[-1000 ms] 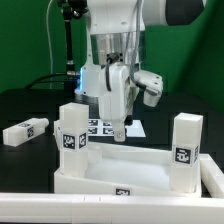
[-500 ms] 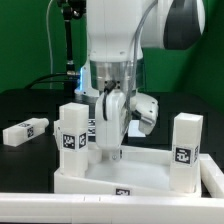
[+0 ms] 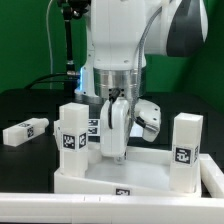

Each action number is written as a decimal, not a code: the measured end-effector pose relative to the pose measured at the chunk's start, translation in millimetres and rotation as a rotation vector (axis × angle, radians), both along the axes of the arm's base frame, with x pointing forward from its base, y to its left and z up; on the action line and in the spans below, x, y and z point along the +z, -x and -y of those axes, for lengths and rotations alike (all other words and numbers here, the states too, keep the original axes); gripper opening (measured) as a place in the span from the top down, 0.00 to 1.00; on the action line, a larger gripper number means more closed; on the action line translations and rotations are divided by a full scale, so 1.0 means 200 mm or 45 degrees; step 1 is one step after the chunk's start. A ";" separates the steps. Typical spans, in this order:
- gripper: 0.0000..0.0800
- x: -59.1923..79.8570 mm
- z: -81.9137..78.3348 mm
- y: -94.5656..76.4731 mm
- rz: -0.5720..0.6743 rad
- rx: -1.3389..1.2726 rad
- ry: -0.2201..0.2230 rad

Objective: Assemble desk

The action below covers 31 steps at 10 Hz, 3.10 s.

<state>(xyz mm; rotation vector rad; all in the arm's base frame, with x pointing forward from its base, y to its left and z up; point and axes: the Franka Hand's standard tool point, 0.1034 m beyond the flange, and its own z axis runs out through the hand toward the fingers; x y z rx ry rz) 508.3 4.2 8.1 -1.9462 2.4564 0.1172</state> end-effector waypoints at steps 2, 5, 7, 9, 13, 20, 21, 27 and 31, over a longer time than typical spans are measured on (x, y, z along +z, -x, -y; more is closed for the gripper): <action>0.91 0.00 0.01 0.00 0.002 -0.001 0.003; 0.91 0.00 0.01 -0.01 0.013 0.000 0.009; 0.91 0.00 0.01 -0.01 0.013 0.000 0.009; 0.91 0.00 0.02 -0.01 0.014 0.008 0.010; 0.91 0.01 0.17 0.04 0.021 0.244 0.024; 0.91 0.01 0.26 0.04 0.037 0.813 0.016; 0.91 0.01 0.27 0.03 0.025 0.890 0.028; 0.92 0.02 0.32 0.03 0.044 1.437 0.013; 0.92 0.01 0.28 -0.01 0.029 1.701 0.016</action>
Offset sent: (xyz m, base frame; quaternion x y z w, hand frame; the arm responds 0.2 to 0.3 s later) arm 0.0000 0.0000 0.0000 0.0000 0.0000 0.0000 1.0000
